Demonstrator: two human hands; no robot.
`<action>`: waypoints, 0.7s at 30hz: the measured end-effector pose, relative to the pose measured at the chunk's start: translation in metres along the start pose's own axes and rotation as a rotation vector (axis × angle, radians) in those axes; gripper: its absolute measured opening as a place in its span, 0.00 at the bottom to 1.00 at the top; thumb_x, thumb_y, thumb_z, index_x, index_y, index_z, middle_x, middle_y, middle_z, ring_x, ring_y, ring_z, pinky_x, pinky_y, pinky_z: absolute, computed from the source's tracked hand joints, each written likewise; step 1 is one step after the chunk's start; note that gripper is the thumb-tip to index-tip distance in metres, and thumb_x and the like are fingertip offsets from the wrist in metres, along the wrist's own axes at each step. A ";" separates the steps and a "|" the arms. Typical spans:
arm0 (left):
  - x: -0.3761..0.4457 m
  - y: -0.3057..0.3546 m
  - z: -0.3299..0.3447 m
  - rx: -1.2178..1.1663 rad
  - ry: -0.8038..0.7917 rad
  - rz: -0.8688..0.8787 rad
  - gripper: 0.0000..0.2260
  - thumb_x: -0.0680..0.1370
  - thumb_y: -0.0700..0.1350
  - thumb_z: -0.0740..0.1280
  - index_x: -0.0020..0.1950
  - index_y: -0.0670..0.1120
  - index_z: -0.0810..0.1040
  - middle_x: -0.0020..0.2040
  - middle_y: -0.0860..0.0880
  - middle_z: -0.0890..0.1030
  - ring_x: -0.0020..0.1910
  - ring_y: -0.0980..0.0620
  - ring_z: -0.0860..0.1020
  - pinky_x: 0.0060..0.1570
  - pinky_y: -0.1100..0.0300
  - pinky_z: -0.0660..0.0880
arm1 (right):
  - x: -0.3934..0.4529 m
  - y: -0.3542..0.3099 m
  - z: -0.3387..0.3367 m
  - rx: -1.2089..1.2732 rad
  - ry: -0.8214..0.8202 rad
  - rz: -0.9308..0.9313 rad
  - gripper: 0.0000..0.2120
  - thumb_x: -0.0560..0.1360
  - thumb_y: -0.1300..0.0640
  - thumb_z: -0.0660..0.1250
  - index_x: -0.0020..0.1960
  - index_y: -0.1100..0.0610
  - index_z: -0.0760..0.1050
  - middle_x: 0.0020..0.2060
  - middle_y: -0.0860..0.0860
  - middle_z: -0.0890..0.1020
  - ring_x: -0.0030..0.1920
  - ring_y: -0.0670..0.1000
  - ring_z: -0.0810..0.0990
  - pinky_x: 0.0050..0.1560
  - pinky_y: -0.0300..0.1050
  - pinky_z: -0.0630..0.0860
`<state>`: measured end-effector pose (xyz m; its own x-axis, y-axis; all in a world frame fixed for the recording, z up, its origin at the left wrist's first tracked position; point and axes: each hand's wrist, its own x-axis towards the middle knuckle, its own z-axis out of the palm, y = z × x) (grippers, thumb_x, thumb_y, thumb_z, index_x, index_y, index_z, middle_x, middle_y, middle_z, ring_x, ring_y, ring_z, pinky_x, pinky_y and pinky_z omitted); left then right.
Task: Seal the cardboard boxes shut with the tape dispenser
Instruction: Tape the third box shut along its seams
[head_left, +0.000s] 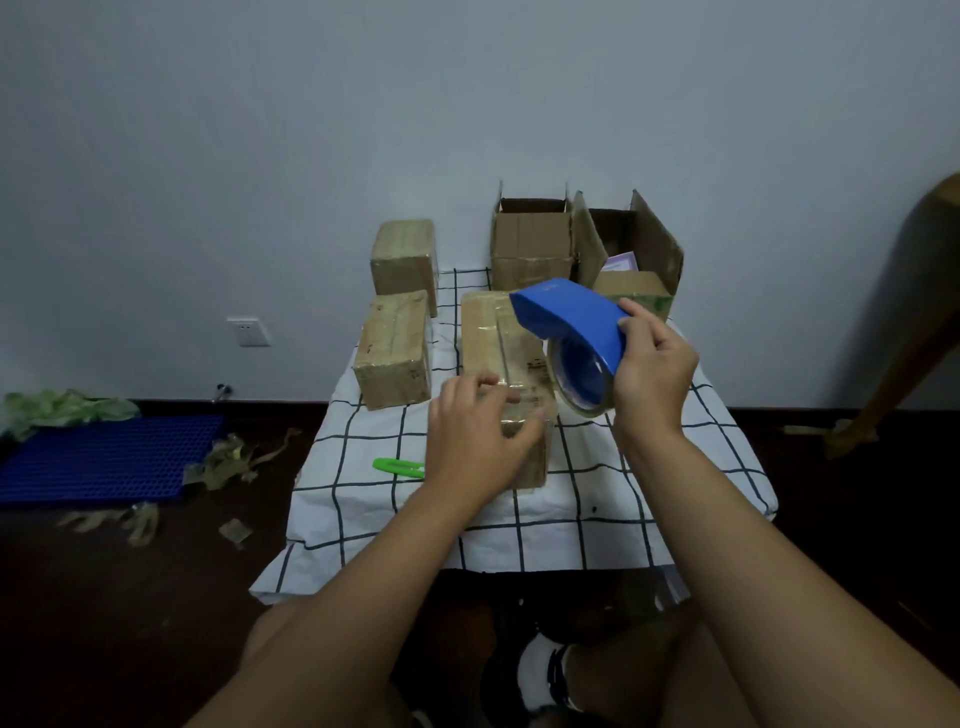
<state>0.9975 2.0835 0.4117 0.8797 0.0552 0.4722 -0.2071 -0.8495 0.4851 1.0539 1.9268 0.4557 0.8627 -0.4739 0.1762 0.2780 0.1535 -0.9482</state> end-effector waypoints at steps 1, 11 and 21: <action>0.003 0.009 0.003 0.132 -0.035 0.015 0.26 0.74 0.69 0.58 0.57 0.51 0.80 0.62 0.50 0.73 0.63 0.50 0.68 0.60 0.51 0.66 | 0.002 -0.003 -0.005 0.007 0.015 -0.002 0.11 0.78 0.58 0.64 0.54 0.50 0.84 0.51 0.47 0.84 0.53 0.47 0.81 0.42 0.33 0.77; 0.021 0.017 0.014 0.384 -0.235 -0.030 0.25 0.73 0.63 0.62 0.65 0.51 0.73 0.68 0.49 0.70 0.65 0.44 0.65 0.59 0.48 0.70 | 0.010 -0.016 -0.043 0.054 0.081 0.026 0.11 0.74 0.55 0.64 0.44 0.43 0.84 0.51 0.47 0.85 0.54 0.49 0.82 0.43 0.36 0.77; 0.036 -0.021 -0.043 0.276 -0.544 0.402 0.25 0.72 0.55 0.64 0.70 0.56 0.72 0.72 0.52 0.67 0.70 0.50 0.63 0.67 0.49 0.64 | 0.021 -0.023 -0.058 0.135 0.138 0.007 0.12 0.75 0.57 0.65 0.42 0.44 0.84 0.46 0.43 0.86 0.50 0.45 0.83 0.40 0.32 0.77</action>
<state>1.0153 2.1260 0.4504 0.8615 -0.4964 0.1070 -0.5066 -0.8546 0.1141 1.0413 1.8634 0.4657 0.8010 -0.5858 0.1234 0.3346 0.2672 -0.9037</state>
